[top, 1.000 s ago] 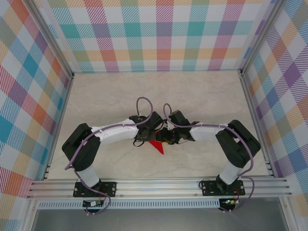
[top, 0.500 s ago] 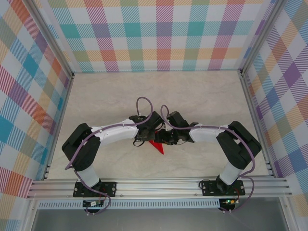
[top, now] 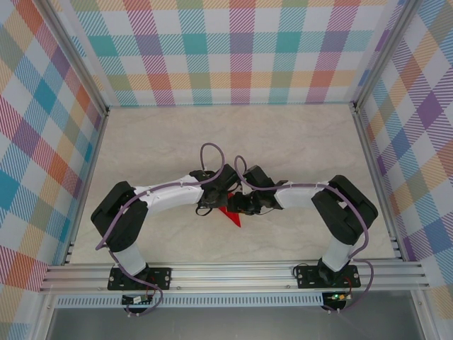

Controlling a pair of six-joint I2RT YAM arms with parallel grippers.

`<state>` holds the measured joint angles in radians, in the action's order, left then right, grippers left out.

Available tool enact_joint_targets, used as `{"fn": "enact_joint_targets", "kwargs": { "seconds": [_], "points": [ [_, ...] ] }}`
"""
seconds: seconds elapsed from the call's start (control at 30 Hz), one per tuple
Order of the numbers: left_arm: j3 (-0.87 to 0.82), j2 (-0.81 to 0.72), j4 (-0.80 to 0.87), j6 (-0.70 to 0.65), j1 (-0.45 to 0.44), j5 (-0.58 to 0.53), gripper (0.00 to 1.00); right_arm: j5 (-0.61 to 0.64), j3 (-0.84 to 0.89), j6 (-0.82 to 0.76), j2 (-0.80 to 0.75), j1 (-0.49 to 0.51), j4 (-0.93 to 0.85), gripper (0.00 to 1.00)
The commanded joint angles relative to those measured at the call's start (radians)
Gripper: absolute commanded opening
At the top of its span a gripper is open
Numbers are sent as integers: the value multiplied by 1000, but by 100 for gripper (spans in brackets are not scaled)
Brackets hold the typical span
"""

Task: Fold a paper plane with a square sheet of paper (pick it up from the middle)
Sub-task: Move the paper plane to the center of the table.

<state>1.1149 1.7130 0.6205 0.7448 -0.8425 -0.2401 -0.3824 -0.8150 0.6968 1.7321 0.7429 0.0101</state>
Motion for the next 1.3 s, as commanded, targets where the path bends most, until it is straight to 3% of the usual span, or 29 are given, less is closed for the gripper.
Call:
{"fn": "enact_joint_targets", "kwargs": {
  "seconds": [0.0, 0.3, 0.63, 0.93, 1.27],
  "points": [
    [-13, -21, -8, 14, 7, 3, 3, 4, -34, -20, 20, 13, -6, 35],
    [-26, -46, -18, 11, 8, 4, 5, 48, -67, -23, 51, 30, -42, 27],
    [-91, -172, -61, 35, 8, 1, 22, 174, -83, -38, -35, 47, -145, 8],
    [-174, -327, -76, 78, 31, -55, 37, 455, -174, -46, -97, 59, -408, 8],
    [-227, -352, -92, 102, 63, -39, 38, 499, -316, -41, 51, 74, -525, 12]
  ]
}}
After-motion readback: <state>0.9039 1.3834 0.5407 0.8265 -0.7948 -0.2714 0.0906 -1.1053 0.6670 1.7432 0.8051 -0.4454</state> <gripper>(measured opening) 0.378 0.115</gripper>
